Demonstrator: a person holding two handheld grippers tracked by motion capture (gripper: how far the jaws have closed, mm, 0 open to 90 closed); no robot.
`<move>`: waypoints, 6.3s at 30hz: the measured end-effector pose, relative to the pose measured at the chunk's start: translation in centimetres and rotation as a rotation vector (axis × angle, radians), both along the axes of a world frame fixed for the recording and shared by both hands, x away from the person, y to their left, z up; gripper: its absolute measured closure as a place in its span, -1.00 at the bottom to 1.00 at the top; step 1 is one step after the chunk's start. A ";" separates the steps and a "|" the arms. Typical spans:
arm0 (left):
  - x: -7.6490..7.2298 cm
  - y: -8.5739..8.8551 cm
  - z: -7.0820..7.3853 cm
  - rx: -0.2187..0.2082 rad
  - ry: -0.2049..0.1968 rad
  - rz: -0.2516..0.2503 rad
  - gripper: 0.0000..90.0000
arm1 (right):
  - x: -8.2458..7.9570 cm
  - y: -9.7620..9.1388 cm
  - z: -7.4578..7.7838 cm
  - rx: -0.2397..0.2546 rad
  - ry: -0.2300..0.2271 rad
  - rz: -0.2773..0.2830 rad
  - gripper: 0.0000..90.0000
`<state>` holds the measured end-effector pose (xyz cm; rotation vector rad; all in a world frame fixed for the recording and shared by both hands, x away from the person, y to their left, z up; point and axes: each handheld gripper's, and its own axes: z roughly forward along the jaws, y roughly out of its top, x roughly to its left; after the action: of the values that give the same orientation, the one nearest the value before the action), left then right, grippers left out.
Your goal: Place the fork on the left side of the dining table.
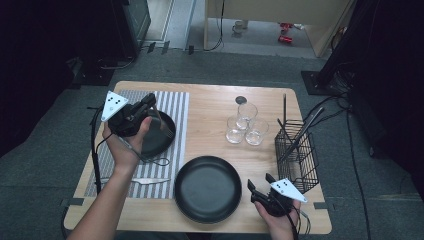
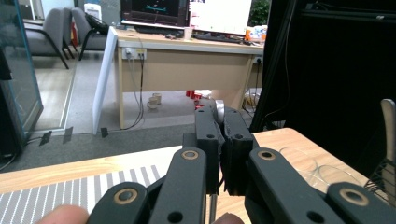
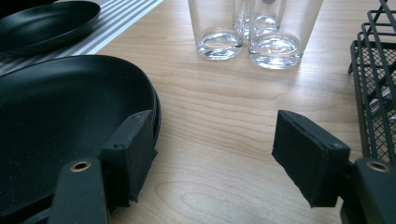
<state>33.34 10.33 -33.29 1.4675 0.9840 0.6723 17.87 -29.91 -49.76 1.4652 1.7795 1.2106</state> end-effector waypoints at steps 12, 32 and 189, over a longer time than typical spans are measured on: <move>1.6 0.7 -0.6 -0.015 0.004 0.027 0.97 | 0.4 0.4 -1.2 -0.020 0.046 0.015 -0.34; 5.3 1.3 -1.1 -0.061 0.001 0.084 0.97 | 0.8 0.4 -2.3 -0.046 0.099 0.010 -0.35; 17.6 9.4 -14.9 -0.147 0.281 0.276 0.23 | 1.7 1.3 -2.4 -0.075 0.158 0.003 -0.39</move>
<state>50.96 19.77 -48.24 1.3307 1.4423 0.5833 19.56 -28.60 -52.19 1.5517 1.9095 1.0427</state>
